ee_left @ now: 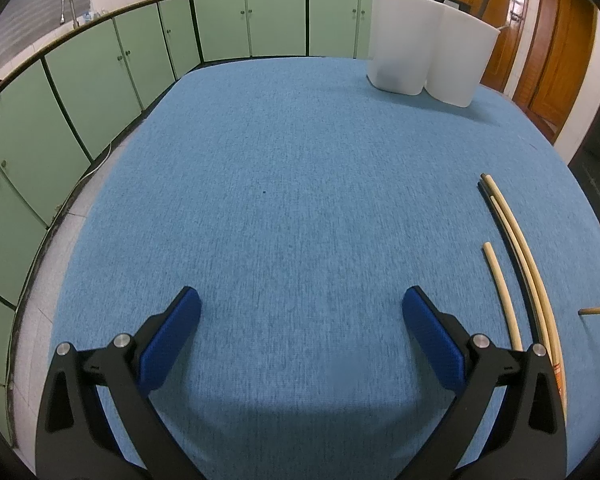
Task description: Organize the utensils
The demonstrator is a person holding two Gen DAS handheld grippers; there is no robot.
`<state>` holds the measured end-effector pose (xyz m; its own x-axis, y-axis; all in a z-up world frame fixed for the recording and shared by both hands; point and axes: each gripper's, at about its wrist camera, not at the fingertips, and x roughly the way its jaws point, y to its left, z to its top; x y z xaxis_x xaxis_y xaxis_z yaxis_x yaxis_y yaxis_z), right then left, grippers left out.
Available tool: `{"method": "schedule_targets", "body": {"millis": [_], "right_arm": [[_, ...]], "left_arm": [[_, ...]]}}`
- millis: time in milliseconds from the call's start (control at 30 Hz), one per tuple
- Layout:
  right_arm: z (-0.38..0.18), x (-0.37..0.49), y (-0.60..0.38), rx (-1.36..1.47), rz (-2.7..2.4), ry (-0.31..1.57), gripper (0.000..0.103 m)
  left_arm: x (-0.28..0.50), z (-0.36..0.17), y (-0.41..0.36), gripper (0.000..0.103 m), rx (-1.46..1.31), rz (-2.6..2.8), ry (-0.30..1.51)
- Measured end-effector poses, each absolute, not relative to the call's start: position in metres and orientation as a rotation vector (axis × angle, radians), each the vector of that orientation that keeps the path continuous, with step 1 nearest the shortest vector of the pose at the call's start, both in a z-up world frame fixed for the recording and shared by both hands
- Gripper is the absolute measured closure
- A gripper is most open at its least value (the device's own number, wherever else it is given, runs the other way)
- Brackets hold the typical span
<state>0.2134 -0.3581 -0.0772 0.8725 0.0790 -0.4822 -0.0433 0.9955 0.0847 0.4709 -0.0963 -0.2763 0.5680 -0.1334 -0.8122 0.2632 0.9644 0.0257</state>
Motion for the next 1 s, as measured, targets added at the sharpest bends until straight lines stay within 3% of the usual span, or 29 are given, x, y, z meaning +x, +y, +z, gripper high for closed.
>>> {"method": "schedule_targets", "body": {"millis": [200,333,433,733,900,1000], "right_arm": [[-0.073,0.21,-0.36,0.068,0.057,0.501,0.095],[-0.073,0.207,-0.361,0.065,0.05,0.496,0.095],[-0.074,0.204,-0.358,0.06,0.045,0.491,0.096],[-0.105,0.191,-0.378,0.158,0.001,0.536,0.096],[-0.14,0.157,-0.394,0.198,-0.047,0.63,0.094],[-0.148,0.14,-0.39,0.208,-0.046,0.65,0.093]], "left_arm": [[0.467,-0.273,-0.093,0.005,0.161,-0.269,0.947],[0.409,-0.233,-0.075,0.005,0.105,-0.253,0.688],[0.351,-0.21,-0.063,0.005,0.008,-0.298,0.604],[0.223,-0.241,-0.091,0.005,0.078,-0.417,0.73],[0.199,-0.232,-0.094,0.005,0.115,-0.449,0.688],[0.201,-0.235,-0.092,0.005,0.089,-0.472,0.757]]}}
